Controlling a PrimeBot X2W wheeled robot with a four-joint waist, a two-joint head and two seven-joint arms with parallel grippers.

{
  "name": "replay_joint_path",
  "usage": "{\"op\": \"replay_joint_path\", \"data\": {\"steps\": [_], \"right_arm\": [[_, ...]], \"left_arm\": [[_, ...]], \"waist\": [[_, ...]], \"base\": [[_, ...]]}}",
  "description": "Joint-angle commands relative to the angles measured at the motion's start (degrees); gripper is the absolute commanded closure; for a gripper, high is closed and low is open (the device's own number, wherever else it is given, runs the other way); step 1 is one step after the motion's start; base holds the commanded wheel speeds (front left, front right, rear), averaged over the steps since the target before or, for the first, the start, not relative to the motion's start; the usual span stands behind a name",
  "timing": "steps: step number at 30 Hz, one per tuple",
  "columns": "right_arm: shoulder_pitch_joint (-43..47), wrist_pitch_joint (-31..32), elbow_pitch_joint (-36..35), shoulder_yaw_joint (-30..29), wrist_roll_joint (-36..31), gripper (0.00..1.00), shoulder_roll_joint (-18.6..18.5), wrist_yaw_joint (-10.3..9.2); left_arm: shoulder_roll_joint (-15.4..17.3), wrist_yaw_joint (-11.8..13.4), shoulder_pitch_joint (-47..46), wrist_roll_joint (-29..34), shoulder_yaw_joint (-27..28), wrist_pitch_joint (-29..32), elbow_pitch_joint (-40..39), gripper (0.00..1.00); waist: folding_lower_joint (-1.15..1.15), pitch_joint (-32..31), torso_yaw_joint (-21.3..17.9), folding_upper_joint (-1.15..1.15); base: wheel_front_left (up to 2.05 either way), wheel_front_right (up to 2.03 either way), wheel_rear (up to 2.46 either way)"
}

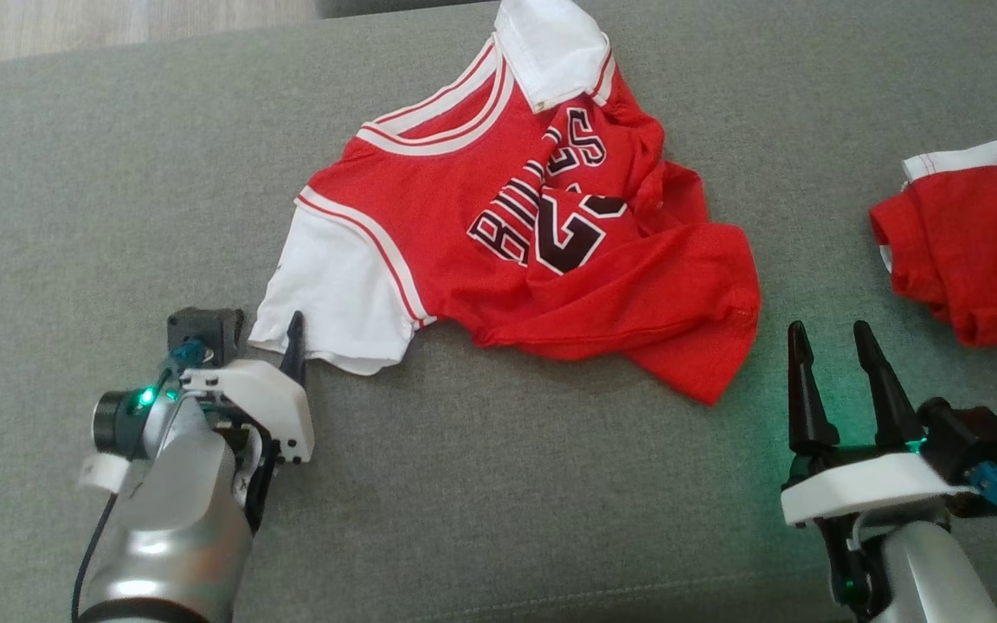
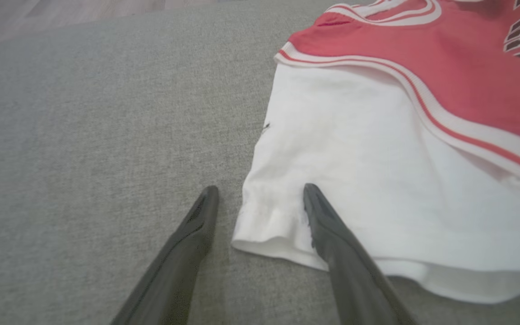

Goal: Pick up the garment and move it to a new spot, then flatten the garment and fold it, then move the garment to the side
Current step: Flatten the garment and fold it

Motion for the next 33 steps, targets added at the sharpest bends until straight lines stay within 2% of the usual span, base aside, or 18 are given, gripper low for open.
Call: {"op": "replay_joint_path", "data": {"steps": [1, 2, 3, 9, 16, 22, 33], "right_arm": [[-2.0, -0.5, -1.3, 1.2, -0.1, 0.0, -0.2, 0.21], [-2.1, -0.5, -1.2, 1.1, -0.2, 0.0, -0.2, 0.21], [-2.2, -0.5, -1.0, 1.1, -0.3, 0.0, -0.2, 0.21], [-2.6, -0.5, -0.1, 0.8, -0.3, 0.0, -0.2, 0.21], [-3.6, -0.2, 3.3, 1.2, 0.2, 0.0, -0.2, 0.21], [-7.4, 2.3, 8.5, 1.4, 1.2, 0.0, -0.2, 0.21], [-13.6, 5.8, 20.1, 0.0, 2.3, 0.0, -0.2, 0.21]], "left_arm": [[1.1, -0.3, -0.5, 0.0, 0.6, -0.1, 0.8, 0.4], [1.0, -0.3, -0.6, 0.0, 0.5, -0.1, 1.1, 0.82], [0.9, -0.5, -0.7, -0.1, 0.4, -0.1, 1.4, 1.0], [0.3, -0.2, 0.3, -1.0, 0.6, -0.2, -1.6, 1.0], [-0.5, 1.8, 5.3, -2.1, 2.6, -0.2, -16.0, 1.0], [-1.0, 2.8, 10.5, -1.8, 2.2, -0.2, -26.2, 1.0], [-1.3, 3.1, 12.8, -2.3, 0.0, -0.2, -29.8, 1.0]], "waist": [[0.0, -0.2, 0.1, 0.0], [0.0, -0.3, 0.2, 0.0], [0.0, -0.4, 0.3, 0.0], [0.0, -2.0, 1.3, 0.0], [0.0, -3.4, 3.6, 0.0], [0.0, -3.3, 5.1, 0.0], [0.0, -2.6, 6.6, 0.0]], "base": [[0.0, 0.0, 0.0], [0.0, 0.0, 0.0], [0.0, 0.0, 0.0], [0.0, 0.0, 0.0], [0.0, 0.0, 0.0], [0.0, 0.0, 0.0], [0.0, 0.0, 0.0]]}}
